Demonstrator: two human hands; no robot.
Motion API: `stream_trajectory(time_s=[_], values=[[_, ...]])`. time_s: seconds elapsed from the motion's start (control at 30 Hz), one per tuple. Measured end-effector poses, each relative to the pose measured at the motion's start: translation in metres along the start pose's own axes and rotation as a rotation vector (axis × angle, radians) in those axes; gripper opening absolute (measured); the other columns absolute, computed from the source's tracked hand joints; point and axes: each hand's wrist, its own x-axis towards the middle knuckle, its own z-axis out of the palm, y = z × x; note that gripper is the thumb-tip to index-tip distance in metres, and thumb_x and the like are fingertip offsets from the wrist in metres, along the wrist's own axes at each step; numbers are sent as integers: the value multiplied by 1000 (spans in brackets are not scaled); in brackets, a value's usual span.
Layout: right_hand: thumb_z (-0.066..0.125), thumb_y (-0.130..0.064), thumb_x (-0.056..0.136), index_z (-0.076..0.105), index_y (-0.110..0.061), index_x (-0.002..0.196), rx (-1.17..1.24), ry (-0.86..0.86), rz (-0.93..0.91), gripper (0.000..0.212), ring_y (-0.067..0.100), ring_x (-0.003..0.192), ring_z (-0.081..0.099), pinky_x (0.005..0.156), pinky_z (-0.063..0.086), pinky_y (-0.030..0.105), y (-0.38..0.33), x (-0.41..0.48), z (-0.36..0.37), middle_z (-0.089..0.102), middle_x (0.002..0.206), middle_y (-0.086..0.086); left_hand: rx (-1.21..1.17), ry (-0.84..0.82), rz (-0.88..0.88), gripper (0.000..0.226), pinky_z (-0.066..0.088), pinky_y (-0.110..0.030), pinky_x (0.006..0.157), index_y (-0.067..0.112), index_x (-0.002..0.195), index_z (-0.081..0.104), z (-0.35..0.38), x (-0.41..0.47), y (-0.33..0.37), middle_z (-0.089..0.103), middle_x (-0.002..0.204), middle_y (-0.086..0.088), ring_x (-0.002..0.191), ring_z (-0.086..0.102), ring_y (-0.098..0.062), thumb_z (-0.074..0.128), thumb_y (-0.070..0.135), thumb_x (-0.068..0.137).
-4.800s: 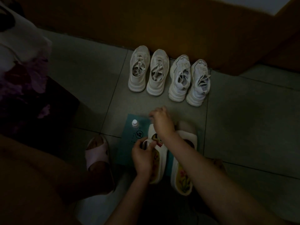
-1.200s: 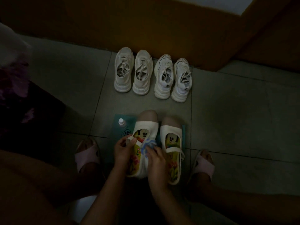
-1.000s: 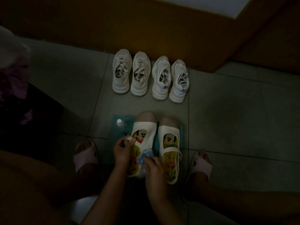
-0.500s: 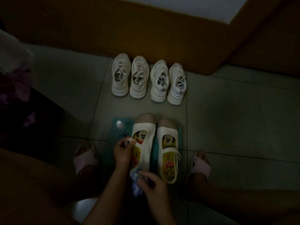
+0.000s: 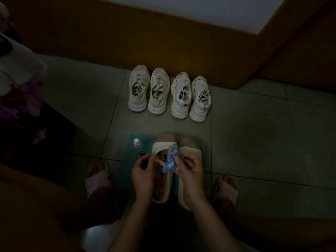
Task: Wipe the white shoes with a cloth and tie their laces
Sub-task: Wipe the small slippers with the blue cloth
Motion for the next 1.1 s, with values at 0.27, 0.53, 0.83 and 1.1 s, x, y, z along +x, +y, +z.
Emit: stream_trajectory(time_s=[0.27,0.53,0.83,1.1], values=[[60,-10,89,63,-23,90,-211,-116,-193,14,10,90,65,74,50,16,4,-5,31,69,97,1,-269,-183,-89,12,49,-14,61,16,85,68,2,-14,41,70,72,6,69,64,-3,58,18,91],[54,-36,92,37,-23,140,-808,-45,-235,53,18,135,34,104,35,29,6,0,35,37,147,1,-287,23,-171,14,49,-26,69,6,100,63,-29,14,29,66,93,-14,75,62,-17,63,10,86],[63,-56,78,-10,-12,149,-1301,10,-221,110,29,143,14,103,38,35,34,12,64,-3,157,9,-166,76,-127,12,53,-26,78,8,98,63,-41,20,15,67,98,-15,91,64,-27,63,9,86],[64,-42,81,0,-20,150,-1272,-55,-243,97,28,142,15,103,37,38,29,21,51,5,157,6,79,-54,-105,14,39,-3,50,0,97,65,-32,21,6,64,87,-10,73,56,-14,60,9,89]])
